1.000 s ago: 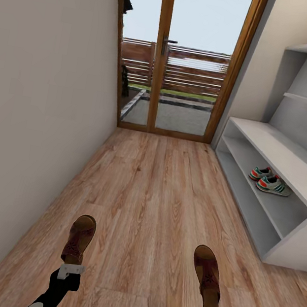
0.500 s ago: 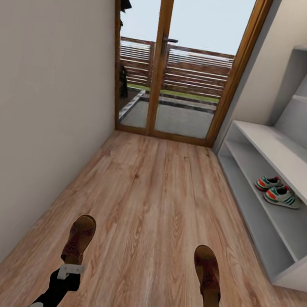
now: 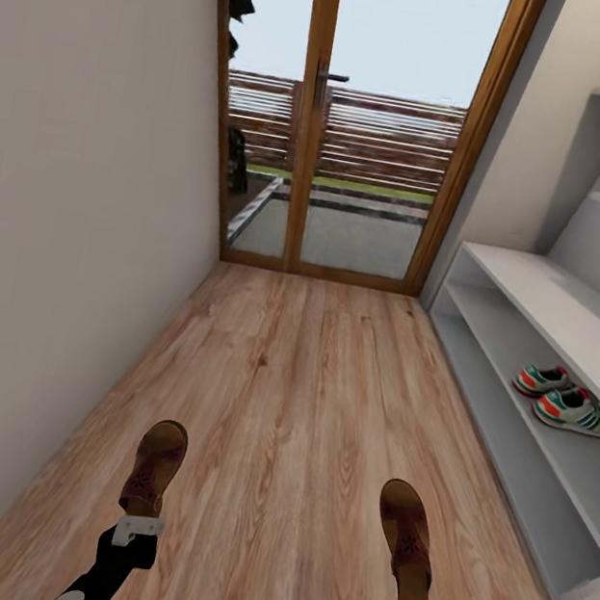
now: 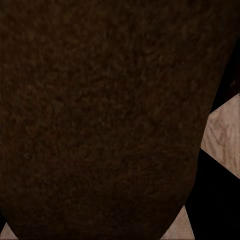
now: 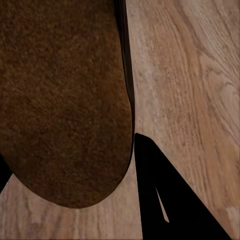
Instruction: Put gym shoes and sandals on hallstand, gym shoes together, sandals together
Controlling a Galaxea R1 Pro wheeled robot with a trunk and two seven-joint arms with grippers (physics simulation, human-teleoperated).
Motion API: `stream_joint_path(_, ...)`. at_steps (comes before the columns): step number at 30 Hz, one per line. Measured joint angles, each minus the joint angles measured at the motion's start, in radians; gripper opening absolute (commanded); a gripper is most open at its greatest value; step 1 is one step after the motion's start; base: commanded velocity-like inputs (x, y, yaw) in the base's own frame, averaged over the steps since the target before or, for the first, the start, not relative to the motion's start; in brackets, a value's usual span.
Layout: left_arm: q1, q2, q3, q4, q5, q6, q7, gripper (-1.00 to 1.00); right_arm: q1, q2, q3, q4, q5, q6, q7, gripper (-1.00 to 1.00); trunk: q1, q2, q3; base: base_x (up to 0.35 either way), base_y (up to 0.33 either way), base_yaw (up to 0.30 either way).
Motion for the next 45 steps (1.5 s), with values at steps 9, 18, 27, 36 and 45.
stream_joint_path(9, 0.000, 0.000, 0.000, 0.000, 0.000, 0.000, 0.000, -1.00, 0.000, 0.000, 0.000, 0.000, 0.000, 0.000, 0.000, -1.00, 0.000, 0.000, 0.000, 0.339, 0.000, 0.000)
stream_joint_path(18, 0.000, 0.000, 0.000, 0.000, 0.000, 0.000, 0.000, -1.00, 0.000, 0.002, 0.001, 0.000, 0.000, 0.000, 0.000, -1.00, 0.000, 0.000, 0.000, 0.340, 0.000, 0.000)
stream_joint_path(27, 0.000, 0.000, 0.000, 0.000, 0.000, 0.000, 0.000, -1.00, 0.000, 0.002, 0.001, 0.000, 0.000, 0.000, 0.000, -1.00, 0.000, 0.000, 0.000, 0.340, 0.000, -0.010)
stream_joint_path(36, 0.000, 0.000, 0.000, 0.000, 0.000, 0.000, 0.000, -1.00, 0.000, 0.002, 0.001, -0.001, 0.000, 0.000, 0.000, -1.00, 0.000, 0.000, 0.000, 0.340, 0.010, -0.228)
stream_joint_path(45, 0.000, 0.000, 0.000, 0.000, 0.000, 0.000, 0.000, -1.00, 0.000, 0.002, 0.001, -0.001, 0.000, 0.000, 0.000, -1.00, 0.000, 0.000, 0.000, 0.331, 0.114, -0.263)
